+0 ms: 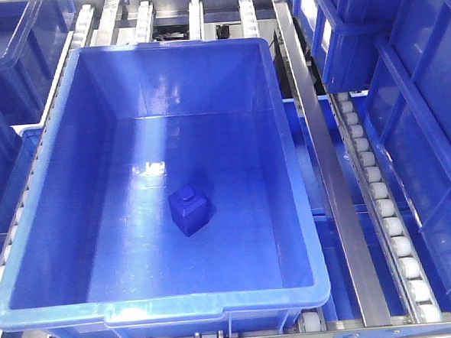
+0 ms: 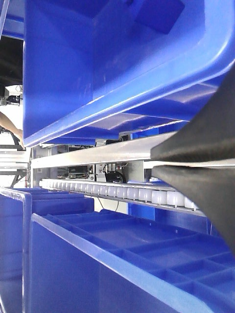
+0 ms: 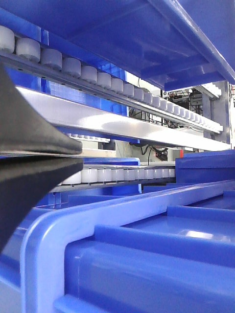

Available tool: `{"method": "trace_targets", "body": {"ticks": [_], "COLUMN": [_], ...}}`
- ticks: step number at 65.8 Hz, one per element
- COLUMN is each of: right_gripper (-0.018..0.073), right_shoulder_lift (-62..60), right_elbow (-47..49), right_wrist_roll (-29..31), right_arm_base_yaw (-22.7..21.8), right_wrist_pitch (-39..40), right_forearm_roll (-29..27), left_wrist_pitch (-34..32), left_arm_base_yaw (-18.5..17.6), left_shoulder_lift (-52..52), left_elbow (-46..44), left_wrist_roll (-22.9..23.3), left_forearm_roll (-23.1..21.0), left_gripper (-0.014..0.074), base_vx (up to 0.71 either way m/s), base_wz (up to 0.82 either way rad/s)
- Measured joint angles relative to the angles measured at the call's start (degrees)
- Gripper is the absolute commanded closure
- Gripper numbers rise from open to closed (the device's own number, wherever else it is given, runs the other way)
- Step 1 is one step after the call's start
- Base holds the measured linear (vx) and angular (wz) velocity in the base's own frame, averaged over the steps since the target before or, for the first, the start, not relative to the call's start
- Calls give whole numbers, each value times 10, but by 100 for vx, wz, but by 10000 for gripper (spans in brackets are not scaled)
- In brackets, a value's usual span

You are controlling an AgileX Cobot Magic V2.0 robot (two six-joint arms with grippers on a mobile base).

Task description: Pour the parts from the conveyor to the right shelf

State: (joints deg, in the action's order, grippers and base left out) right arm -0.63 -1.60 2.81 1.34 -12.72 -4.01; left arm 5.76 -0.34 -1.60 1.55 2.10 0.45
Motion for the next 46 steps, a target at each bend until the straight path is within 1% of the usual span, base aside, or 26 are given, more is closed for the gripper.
{"method": "trace_targets", "body": {"ticks": [46], "right_gripper": [564], "right_shoulder_lift": [0], "right_elbow": [0], "right_wrist_roll": [0], "right_arm_base_yaw": [0], "right_wrist_pitch": [-1], "right_forearm_roll": [0], "left_wrist_pitch": [0], "left_arm_base_yaw": [0], "left_shoulder_lift": [0], "left_elbow": [0], "left_wrist_roll": [0], "left_forearm_roll": [0], "left_gripper": [603], "base_vx": [0], "base_wz": [0]}}
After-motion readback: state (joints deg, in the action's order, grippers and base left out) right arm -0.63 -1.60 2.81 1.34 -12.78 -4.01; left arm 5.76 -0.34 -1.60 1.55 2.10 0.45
